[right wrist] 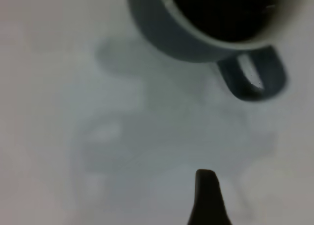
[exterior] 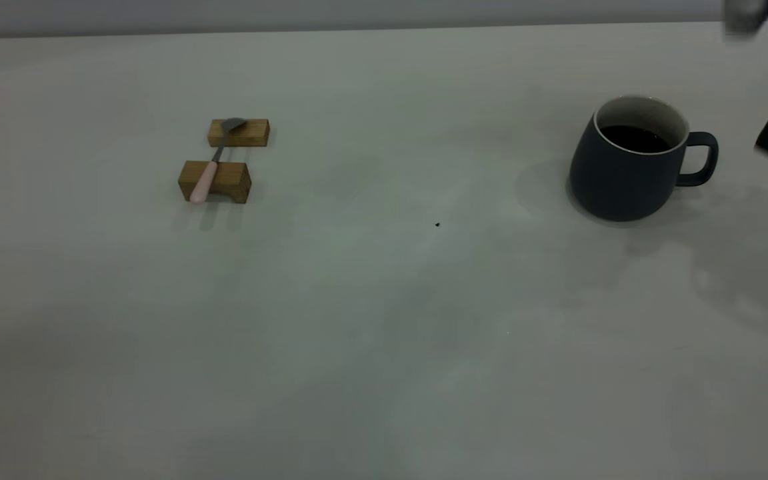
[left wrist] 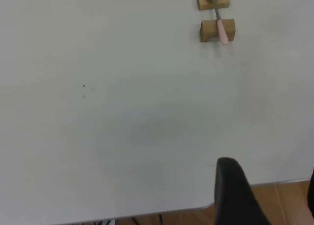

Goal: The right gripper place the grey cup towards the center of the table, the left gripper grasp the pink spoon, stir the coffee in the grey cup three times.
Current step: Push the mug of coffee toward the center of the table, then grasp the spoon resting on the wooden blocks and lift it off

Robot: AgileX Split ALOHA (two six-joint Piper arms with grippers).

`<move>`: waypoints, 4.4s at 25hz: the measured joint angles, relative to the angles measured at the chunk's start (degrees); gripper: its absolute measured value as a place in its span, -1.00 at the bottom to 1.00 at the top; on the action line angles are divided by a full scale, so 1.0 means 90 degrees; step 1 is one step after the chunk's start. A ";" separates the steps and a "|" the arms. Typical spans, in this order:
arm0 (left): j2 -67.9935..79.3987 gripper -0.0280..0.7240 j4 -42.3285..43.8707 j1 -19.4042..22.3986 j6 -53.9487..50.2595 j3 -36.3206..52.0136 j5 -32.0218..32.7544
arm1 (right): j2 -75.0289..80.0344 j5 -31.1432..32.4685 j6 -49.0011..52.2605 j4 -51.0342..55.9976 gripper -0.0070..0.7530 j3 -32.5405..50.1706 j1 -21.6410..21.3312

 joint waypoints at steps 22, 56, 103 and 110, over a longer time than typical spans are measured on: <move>0.0000 0.23 0.0000 0.0000 0.0000 0.0000 0.0000 | 0.2209 -0.0161 -0.3695 0.2581 0.52 -0.1878 -0.0415; 0.0000 0.23 0.0000 0.0000 0.0000 0.0000 0.0000 | 0.2535 0.0034 -0.5430 0.6032 0.52 -0.2088 0.1778; 0.0000 0.23 0.0000 0.0000 0.0000 0.0000 0.0000 | -0.8978 0.5325 0.8079 -0.1120 0.52 0.3096 0.0654; 0.0000 0.23 0.0000 0.0000 0.0000 0.0000 0.0000 | -1.1077 0.5422 0.8332 -0.1213 0.52 0.3111 0.0654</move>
